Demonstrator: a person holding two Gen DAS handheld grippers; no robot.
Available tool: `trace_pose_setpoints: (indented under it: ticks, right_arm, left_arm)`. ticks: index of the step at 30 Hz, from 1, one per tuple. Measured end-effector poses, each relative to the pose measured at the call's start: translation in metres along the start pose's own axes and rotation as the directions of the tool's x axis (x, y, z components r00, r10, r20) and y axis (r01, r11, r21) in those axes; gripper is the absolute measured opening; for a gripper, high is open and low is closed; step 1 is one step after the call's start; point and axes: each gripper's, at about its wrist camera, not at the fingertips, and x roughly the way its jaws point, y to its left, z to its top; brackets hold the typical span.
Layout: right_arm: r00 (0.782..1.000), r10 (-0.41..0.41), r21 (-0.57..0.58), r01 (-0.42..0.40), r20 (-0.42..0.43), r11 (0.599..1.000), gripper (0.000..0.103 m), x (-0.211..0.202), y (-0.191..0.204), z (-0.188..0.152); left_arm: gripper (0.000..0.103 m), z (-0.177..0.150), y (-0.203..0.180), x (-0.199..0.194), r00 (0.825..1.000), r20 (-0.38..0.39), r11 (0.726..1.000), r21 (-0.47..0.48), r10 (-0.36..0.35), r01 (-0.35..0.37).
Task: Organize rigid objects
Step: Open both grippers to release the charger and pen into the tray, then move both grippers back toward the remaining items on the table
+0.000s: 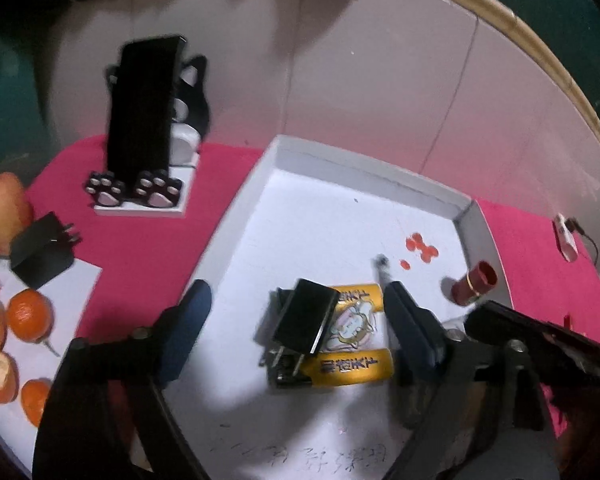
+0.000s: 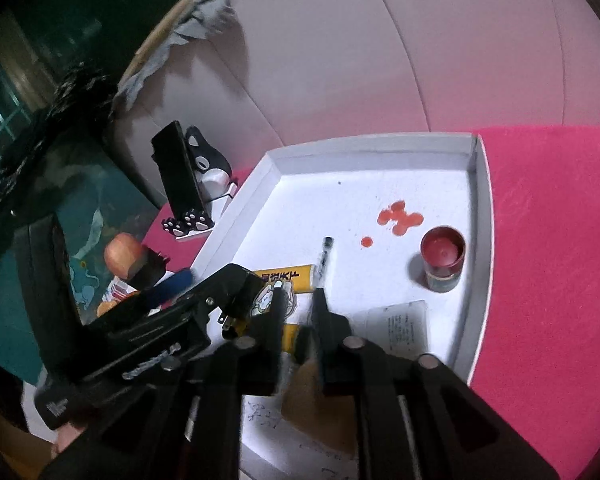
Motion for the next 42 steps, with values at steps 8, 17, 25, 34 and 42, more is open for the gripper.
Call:
trace_pose_setpoints:
  ticks: [8,17,25,34,42]
  right_arm:
    - [0.967,-0.167,-0.174,0.201,0.192,0.964,0.103,-0.043,0.014,-0.022]
    - [0.940,-0.154,-0.219,0.226,0.304,0.949,0.103,-0.095,0.023,-0.033]
    - [0.924,-0.139,-0.222,0.228,0.358,0.948,0.103,-0.132,0.022,-0.050]
    - [0.864,-0.183,-0.148,0.282,0.469,0.948,0.103,-0.187,-0.006,-0.064]
    - [0.772,-0.316,0.029,0.360,0.552,0.932,0.103,-0.245,-0.065,-0.073]
  left_arm:
    - [0.103,-0.014,0.011,-0.051,0.982,0.136,0.988,-0.108,0.127,-0.113]
    - [0.103,-0.021,-0.006,-0.086,0.975,0.191,0.991,-0.092,0.117,-0.100]
    - [0.103,-0.029,-0.027,-0.106,0.974,0.210,0.995,-0.065,0.083,-0.071]
    - [0.103,-0.034,-0.061,-0.116,0.975,0.222,1.000,-0.003,0.025,-0.025]
    - [0.103,-0.047,-0.109,-0.112,0.978,0.193,0.992,0.107,-0.081,0.061]
